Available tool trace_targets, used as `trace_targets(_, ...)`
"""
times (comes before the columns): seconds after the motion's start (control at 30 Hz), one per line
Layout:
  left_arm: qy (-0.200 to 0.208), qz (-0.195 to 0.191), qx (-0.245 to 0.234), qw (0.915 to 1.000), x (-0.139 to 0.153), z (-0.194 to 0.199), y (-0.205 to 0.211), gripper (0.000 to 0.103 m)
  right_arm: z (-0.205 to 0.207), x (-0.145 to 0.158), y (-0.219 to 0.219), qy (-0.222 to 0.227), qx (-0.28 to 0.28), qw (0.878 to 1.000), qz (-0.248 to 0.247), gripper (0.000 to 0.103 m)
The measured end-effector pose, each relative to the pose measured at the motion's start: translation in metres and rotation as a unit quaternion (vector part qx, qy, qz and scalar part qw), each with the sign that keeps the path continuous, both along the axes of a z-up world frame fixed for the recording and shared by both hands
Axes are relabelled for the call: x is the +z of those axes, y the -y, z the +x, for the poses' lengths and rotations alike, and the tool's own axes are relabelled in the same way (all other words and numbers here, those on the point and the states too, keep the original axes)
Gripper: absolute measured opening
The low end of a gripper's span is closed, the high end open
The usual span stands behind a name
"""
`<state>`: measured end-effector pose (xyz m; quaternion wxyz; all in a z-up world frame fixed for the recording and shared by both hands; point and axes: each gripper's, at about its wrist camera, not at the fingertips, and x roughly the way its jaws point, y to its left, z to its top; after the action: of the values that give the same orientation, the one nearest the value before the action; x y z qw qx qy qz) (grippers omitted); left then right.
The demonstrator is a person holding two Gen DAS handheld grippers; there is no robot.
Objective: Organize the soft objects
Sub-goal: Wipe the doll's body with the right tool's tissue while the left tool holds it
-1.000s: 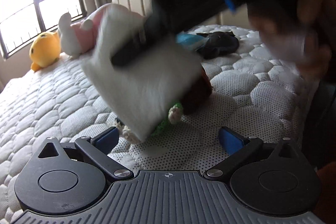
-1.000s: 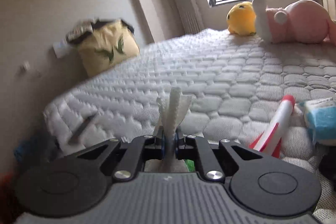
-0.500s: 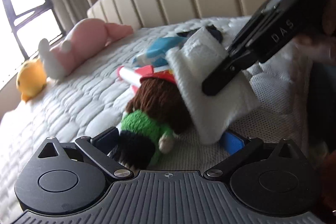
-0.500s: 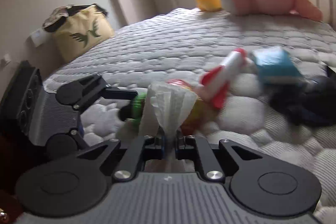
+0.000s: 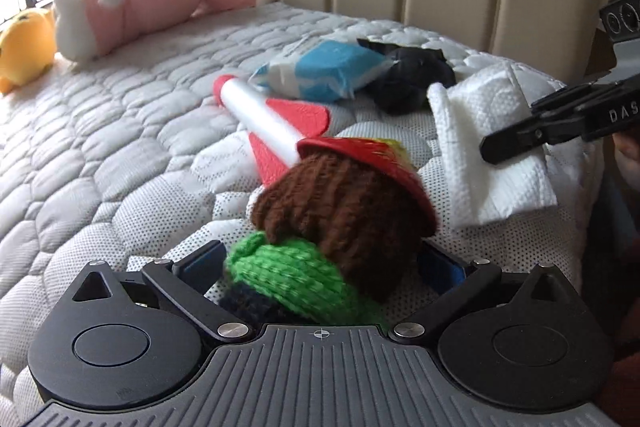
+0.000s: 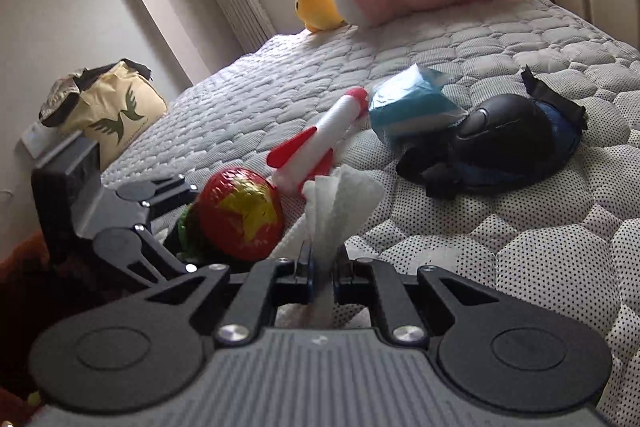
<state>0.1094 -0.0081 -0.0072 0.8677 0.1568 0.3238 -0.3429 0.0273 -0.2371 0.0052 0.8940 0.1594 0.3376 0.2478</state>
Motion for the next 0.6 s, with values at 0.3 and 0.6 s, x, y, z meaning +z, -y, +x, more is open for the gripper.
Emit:
trace_targets(0.3, 0.102, 0.068, -0.056, 0.9909, 0.010, -0.079, 0.031, 0.103, 0.011, 0.050, -0.031, 0.070, 0.048, 0.995, 0.052, 0.010)
trace_targets(0.6, 0.152, 0.104, -0.076, 0.9800, 0.000, -0.096, 0.033, 0.103, -0.002, 0.027, -0.068, 0.043, 0.128, 0.991, 0.023, 0.008)
